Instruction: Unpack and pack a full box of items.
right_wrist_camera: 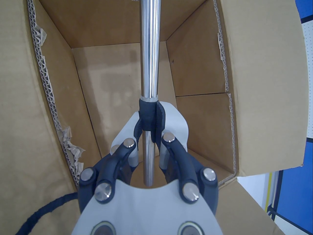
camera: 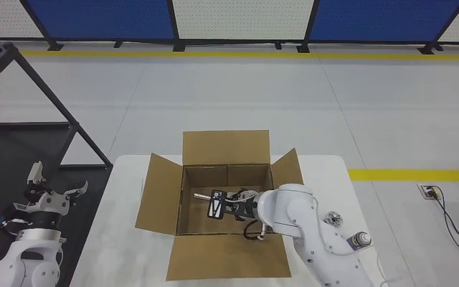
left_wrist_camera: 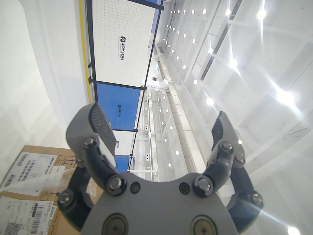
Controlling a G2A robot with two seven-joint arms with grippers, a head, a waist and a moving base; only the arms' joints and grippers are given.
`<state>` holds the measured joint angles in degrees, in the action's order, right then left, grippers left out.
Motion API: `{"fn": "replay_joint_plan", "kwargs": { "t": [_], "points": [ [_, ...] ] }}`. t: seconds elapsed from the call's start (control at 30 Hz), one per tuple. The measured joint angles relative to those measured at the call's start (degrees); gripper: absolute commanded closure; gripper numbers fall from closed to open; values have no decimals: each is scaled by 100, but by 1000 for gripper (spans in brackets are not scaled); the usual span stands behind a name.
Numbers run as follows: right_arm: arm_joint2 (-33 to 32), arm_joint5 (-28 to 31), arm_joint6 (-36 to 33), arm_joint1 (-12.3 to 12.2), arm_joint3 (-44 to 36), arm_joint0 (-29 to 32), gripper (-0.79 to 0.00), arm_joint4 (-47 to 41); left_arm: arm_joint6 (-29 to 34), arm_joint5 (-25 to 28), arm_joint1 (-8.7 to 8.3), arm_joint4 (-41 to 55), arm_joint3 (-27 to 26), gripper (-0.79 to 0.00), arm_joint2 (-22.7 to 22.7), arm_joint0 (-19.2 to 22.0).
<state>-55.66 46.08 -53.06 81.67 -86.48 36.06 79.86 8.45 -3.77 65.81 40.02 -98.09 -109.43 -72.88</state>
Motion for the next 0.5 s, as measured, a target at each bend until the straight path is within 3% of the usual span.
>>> {"fn": "replay_joint_plan", "kwargs": {
  "t": [0.23, 0.5],
  "points": [
    [-161, 135, 550, -71, -532, 193, 0, 19, 0, 0, 0, 0, 0, -785, 0, 0],
    [-736, 692, 776, -278, -2354, 798, 0, -191, 0, 0, 0, 0, 0, -785, 0, 0]
  ]
}}
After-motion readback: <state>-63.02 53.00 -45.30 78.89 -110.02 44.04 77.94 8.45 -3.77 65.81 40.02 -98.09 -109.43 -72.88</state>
